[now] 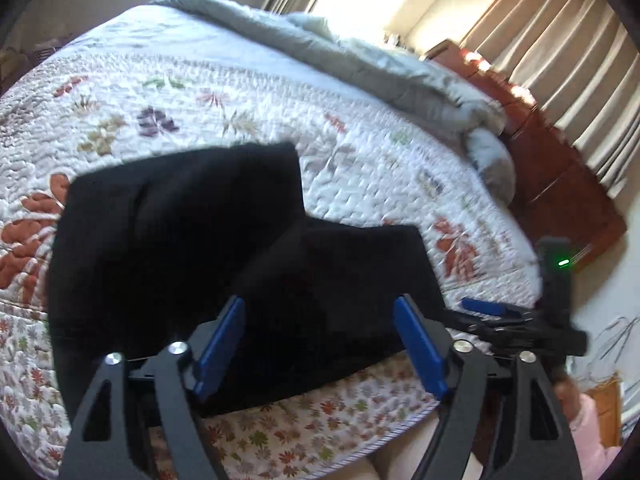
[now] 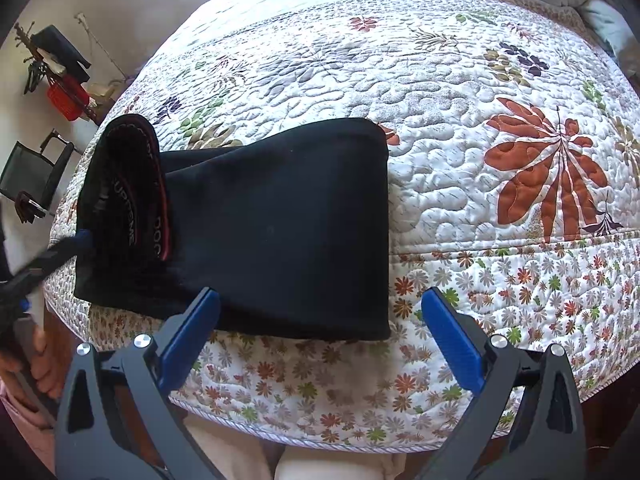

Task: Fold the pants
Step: 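Lift the pants waistband end with the left gripper and fold it over, then lower the folded end onto the stack and open the left gripper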

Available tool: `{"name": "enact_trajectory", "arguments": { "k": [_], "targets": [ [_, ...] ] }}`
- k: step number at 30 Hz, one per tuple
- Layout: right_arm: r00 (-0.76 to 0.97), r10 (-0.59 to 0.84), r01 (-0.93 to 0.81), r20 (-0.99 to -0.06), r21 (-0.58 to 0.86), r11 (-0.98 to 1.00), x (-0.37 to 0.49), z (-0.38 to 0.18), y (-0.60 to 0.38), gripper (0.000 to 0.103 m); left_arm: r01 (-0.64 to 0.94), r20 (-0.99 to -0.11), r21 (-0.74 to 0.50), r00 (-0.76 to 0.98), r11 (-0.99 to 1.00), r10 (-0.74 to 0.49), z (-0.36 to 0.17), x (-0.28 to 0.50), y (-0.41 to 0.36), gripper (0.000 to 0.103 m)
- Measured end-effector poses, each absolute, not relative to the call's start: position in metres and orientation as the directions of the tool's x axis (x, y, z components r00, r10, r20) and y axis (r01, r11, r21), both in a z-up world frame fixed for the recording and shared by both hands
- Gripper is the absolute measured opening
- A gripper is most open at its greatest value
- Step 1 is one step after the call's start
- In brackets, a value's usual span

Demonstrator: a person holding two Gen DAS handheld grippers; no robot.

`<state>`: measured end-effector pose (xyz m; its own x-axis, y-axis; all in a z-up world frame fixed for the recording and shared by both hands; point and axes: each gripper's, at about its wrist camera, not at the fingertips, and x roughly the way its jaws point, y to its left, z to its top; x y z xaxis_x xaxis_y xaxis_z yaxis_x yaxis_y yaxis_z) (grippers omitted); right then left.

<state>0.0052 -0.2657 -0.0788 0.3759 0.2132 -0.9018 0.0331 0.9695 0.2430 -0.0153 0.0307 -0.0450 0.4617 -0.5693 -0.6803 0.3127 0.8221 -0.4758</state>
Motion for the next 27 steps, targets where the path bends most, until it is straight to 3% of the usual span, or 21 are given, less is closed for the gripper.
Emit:
{"name": "enact_trajectory", "arguments": {
  "k": [3,8,17,19,24,27],
  "targets": [
    [0.387,0.216,0.021,-0.896,0.243,0.97,0.005,-0.074,-0.263,0.1,0.239,-0.682,-0.426,0.548,0.872,-0.483,-0.03,-0.014,0.063,0.089],
    [0.389,0.234,-0.019,-0.891,0.246,0.969,0.005,-0.069,-0.248,0.1,0.064,-0.791,-0.305,0.538,0.95,-0.291,-0.053,0.01,0.092,0.085],
    [0.36,0.223,-0.037,-0.906,0.225,0.974,0.009,-0.075,-0.233,0.1,0.203,-0.884,-0.022,0.453,0.979,-0.114,-0.106,0.02,0.01,0.083],
    [0.354,0.227,-0.035,-0.907,0.23,0.973,0.01,-0.076,-0.231,0.1,0.191,-0.882,-0.061,0.449,0.98,-0.143,-0.11,0.023,0.015,0.083],
    [0.356,0.241,-0.086,-0.903,0.226,0.97,0.015,-0.063,-0.212,0.1,0.121,-0.815,-0.302,0.481,0.946,-0.322,-0.073,0.009,0.059,0.085],
    [0.335,0.305,-0.123,-0.892,0.28,0.952,0.023,-0.057,-0.195,0.1,0.054,-0.802,-0.295,0.528,0.954,-0.278,-0.059,-0.001,0.087,0.091]
  ]
}}
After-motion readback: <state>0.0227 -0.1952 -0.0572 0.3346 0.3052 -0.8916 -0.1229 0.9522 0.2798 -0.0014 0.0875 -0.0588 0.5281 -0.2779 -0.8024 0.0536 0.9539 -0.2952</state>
